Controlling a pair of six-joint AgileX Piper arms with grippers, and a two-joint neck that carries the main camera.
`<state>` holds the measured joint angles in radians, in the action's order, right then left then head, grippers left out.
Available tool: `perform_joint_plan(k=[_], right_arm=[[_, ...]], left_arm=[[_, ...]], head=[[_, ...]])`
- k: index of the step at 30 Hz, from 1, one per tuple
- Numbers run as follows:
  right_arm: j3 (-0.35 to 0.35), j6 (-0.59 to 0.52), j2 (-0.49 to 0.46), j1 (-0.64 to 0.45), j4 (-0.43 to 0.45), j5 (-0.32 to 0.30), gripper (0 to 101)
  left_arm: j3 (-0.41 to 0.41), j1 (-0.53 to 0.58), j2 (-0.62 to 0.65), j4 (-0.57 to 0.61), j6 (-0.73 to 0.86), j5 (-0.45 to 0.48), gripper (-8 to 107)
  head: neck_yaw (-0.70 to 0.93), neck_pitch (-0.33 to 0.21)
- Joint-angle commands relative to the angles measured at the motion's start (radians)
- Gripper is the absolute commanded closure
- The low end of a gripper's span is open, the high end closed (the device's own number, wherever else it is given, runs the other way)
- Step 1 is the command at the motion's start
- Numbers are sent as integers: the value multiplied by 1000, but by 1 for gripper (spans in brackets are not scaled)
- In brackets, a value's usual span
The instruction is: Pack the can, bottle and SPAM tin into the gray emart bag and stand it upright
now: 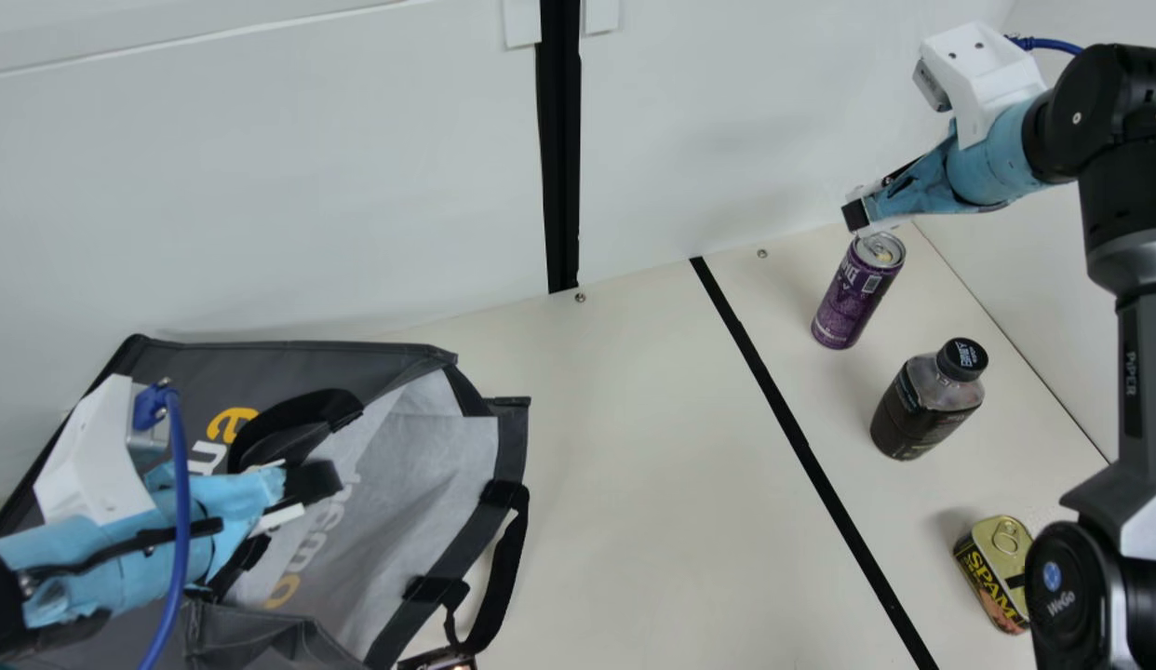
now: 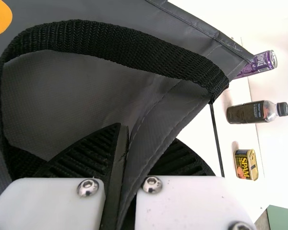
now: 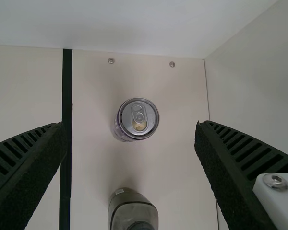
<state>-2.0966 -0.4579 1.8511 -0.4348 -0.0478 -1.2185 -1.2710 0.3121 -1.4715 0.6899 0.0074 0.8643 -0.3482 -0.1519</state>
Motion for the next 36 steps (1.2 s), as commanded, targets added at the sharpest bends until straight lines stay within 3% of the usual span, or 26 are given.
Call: perform_joint_plan(k=[1, 36], right_arm=[[-5, 0, 14, -2, 0, -2, 6], [-90, 56, 260, -30, 27, -2, 6]], left_arm=[[0, 0, 0, 0, 0, 0, 107], [0, 0, 0, 0, 0, 0, 107]], head=[[-1, -23], [-1, -23]])
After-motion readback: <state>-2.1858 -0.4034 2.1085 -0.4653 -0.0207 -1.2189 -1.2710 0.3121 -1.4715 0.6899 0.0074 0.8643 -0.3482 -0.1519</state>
